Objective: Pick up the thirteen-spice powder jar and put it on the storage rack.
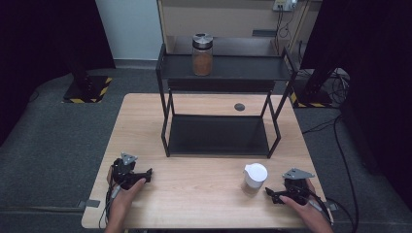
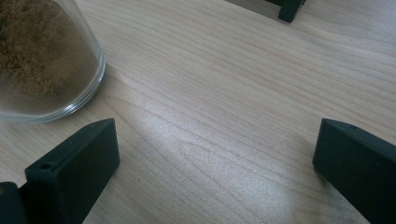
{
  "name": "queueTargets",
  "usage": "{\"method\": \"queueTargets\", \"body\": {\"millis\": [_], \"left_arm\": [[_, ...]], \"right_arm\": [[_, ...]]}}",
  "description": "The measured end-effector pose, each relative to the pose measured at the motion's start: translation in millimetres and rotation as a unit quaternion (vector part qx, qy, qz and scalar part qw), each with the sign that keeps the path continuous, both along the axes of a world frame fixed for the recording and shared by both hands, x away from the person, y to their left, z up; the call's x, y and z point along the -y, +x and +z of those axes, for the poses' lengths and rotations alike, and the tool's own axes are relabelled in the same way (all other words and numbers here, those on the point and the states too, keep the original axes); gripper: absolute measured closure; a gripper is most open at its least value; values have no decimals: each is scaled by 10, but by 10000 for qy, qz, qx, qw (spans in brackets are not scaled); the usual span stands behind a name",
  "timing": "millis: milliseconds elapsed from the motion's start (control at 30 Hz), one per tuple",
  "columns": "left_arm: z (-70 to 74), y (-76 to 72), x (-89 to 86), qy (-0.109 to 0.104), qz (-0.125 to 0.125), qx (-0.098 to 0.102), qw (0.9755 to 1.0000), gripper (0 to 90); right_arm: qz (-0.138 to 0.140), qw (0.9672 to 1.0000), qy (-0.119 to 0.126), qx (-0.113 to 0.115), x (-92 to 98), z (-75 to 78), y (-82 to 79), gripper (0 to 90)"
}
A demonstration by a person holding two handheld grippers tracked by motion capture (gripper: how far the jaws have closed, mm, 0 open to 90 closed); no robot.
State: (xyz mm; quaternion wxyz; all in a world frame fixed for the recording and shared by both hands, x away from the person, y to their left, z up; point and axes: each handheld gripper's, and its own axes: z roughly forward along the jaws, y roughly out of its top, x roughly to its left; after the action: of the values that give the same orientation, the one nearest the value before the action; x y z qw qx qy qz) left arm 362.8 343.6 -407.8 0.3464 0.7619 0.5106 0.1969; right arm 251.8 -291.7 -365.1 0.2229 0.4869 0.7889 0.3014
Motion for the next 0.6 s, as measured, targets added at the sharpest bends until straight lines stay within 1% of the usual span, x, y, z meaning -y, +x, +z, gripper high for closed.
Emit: {"method": "queueTargets", "body": {"millis": [133, 200, 267, 333, 433, 533, 600], "left_arm": [[1, 4, 1, 3, -11, -8, 10000, 0], [2, 5, 0, 3, -16, -9, 10000, 0], [2, 7, -2, 1, -24, -14, 10000, 0], [2, 8, -3, -1, -27, -16, 10000, 0], [2, 9, -4, -4, -31, -19, 10000, 0], [3, 10, -4, -2, -34, -19, 10000, 0], [3, 9, -5, -3, -36, -19, 10000, 0]], "right_arm": [[-9, 10000, 0, -19, -4, 8, 8, 15], [-39, 10000, 9, -23, -3, 15, 8, 38], [-23, 10000, 72, -33, 20, 35, 2, 58], [-54, 9999, 153, 22, 38, 59, -39, 49], [31, 9997, 207, 96, 55, 109, -106, 52], [143, 9997, 188, 83, 39, 154, -149, 55], [294, 9994, 199, 49, 36, 181, -165, 59]]}}
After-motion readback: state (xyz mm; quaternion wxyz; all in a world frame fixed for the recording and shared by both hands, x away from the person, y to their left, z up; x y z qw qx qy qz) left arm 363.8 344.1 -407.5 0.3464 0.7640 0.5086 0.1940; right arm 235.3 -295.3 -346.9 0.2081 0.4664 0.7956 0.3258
